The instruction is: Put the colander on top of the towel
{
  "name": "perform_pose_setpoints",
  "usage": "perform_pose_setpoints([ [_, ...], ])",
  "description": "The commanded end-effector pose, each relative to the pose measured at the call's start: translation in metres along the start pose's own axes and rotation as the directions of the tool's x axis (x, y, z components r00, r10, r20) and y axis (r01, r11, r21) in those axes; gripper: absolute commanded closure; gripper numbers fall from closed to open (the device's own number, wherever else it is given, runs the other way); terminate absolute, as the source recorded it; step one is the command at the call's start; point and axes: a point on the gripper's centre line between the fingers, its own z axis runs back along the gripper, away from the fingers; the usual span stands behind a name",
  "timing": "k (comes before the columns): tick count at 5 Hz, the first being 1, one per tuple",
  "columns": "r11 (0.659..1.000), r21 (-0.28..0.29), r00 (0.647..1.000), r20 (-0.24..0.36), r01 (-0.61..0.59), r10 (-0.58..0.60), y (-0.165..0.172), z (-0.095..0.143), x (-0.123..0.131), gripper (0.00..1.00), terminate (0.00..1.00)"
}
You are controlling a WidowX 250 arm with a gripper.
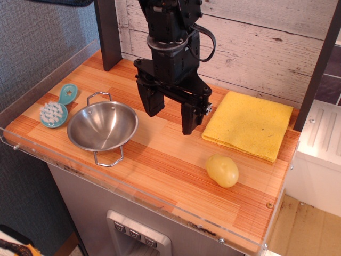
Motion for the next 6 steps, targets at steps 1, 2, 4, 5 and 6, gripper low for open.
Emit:
perform_pose_setpoints([
  [1,1.000,0.000,1.000,0.000,0.000,0.000,0.000,0.000,0.000,0.00,0.00],
  [2,0.999,0.004,0.999,0.003,-0.032,0.032,0.022,0.002,-0.013,0.00,0.00],
  [4,0.996,0.048,0.996,-0.052,-0.076,0.079,0.057,-0.012,-0.027,0.00,0.00],
  [5,0.996,0.056,0.994,-0.077,-0.069,0.074,0.058,-0.025,-0.025,0.00,0.00],
  [6,0.994,0.049,0.993,-0.066,-0.093,0.096,0.060,-0.038,-0.017,0.00,0.00],
])
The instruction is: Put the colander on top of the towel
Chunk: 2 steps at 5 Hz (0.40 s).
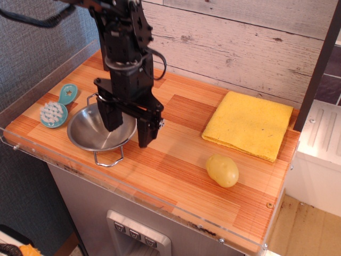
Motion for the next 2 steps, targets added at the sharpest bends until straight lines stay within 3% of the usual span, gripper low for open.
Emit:
perform_pose_setpoints([
  [1,1.000,0.013,0.999,0.029,-0.017,0.017,0.0051,-0.0148,0.0231,0.00,0.00],
  [2,0.999,0.017,0.999,0.019,-0.029,0.028,0.0096,-0.0209,0.0266,1.00,0.00],
])
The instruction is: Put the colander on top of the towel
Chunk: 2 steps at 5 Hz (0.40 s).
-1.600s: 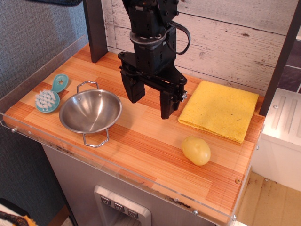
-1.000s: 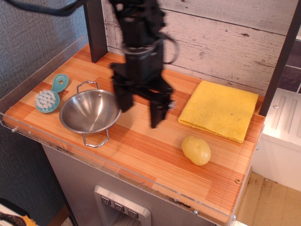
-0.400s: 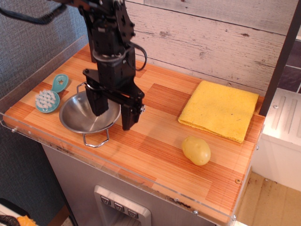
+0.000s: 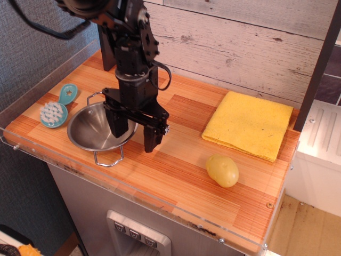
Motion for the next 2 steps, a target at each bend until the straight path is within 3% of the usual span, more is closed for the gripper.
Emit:
perform_pose_setpoints([
  [1,1.000,0.015,0.999,0.034,0.010,-0.010,0.0071,0.0076,0.0104,1.00,0.00],
  [2,1.000,0.003,0.999,0.041,0.029,-0.029,0.0056,0.0148,0.0089,1.00,0.00],
])
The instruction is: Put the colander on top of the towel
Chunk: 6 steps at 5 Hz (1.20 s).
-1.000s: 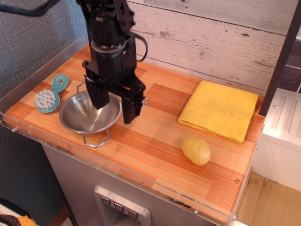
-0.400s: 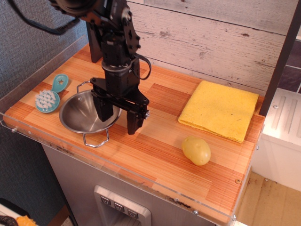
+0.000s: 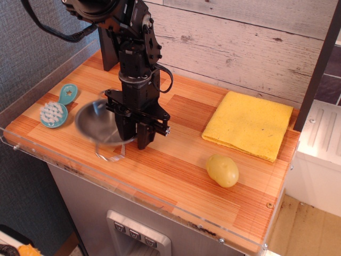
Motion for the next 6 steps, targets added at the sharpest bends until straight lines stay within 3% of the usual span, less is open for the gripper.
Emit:
perform_pose_setpoints([
  [1,0.999,-0.012,0.996,0.082,0.032,-0.031,-0.002,0.031,0.003,1.00,0.00],
  [3,0.996,-0.074,0.987,0.156,0.049,-0.037,-0.018,0.057,0.000,1.00,0.00],
  [6,0.986,-0.032,0.963,0.223,0.164,-0.153,-0.109,0.093,0.060,1.00,0.00],
])
